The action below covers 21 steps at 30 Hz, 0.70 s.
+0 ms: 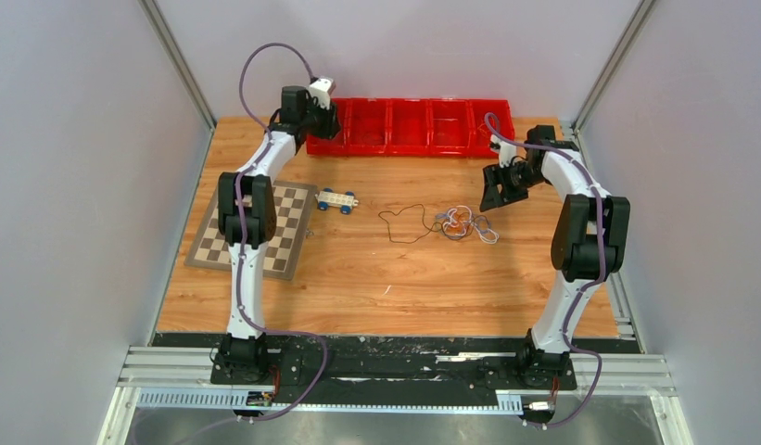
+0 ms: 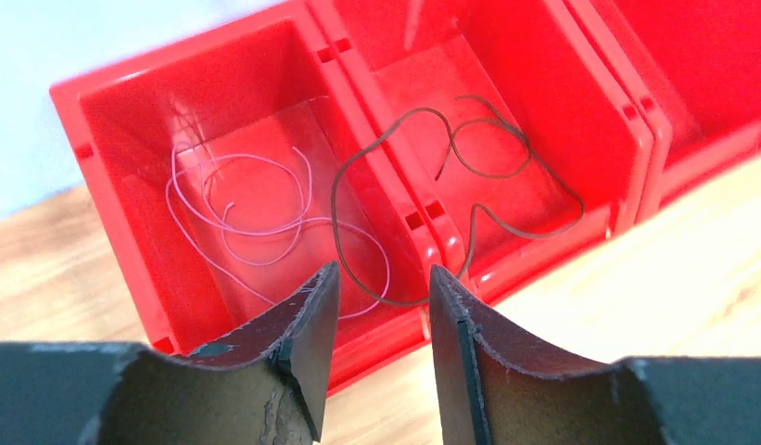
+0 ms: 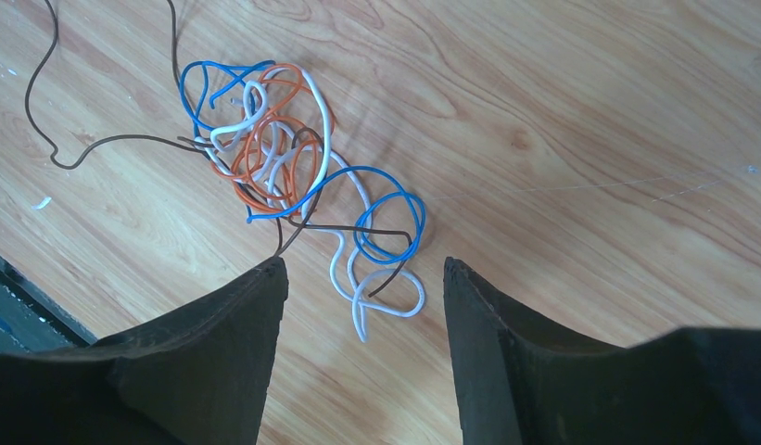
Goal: Untangle the cables
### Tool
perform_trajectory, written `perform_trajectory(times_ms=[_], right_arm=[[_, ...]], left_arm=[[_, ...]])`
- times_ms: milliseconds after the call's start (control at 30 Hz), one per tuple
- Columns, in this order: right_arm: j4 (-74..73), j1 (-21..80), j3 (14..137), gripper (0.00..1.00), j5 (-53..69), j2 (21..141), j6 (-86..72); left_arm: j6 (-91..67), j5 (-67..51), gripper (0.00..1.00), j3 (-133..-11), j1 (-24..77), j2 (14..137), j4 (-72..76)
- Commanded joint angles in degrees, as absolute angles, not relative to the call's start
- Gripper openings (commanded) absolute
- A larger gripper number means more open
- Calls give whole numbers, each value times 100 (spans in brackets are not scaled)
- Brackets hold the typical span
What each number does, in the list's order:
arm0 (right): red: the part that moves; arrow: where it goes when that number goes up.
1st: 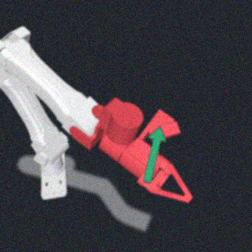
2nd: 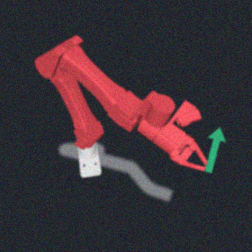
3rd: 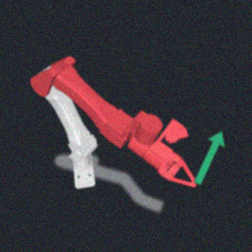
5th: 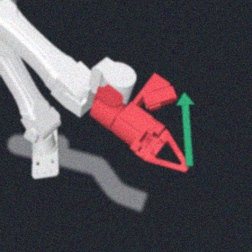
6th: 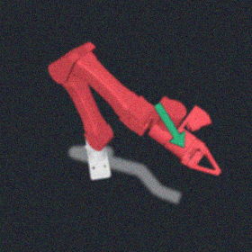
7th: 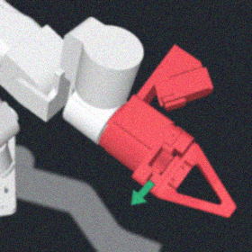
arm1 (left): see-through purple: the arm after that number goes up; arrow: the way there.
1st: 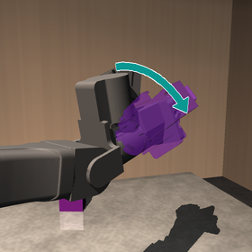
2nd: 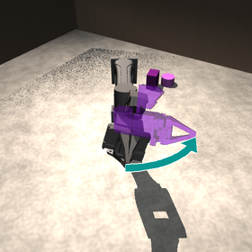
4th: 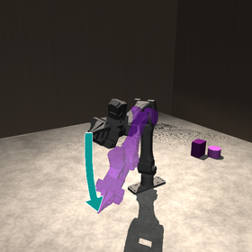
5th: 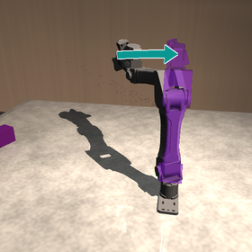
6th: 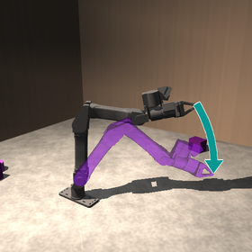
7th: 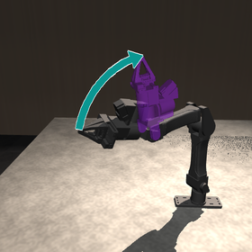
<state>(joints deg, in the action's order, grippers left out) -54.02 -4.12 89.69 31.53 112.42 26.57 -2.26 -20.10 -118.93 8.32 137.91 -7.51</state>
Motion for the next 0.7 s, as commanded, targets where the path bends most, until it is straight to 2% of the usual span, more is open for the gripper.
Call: perform_trajectory(times_ms=[0, 133, 267, 467, 667], right_arm=[[-5398, -457, 9155, 62, 3256, 11213, 2736], [-5399, -457, 9212, 62, 3310, 11273, 2718], [-5395, -455, 9250, 62, 3332, 11290, 2713], [-5401, -455, 9205, 62, 3340, 11286, 2716], [-5388, -465, 9176, 62, 3331, 11293, 2721]], left_arm=[[1842, -2646, 49, -11959, 876, 13268, -1308], [2913, -3114, 47, -12013, 951, 13362, -1682], [3471, -3026, 47, -12224, 1046, 13585, -1893], [3512, -2833, 48, -12565, 1117, 13950, -1947], [3548, -2752, 44, -12642, 1140, 14129, -1946]])
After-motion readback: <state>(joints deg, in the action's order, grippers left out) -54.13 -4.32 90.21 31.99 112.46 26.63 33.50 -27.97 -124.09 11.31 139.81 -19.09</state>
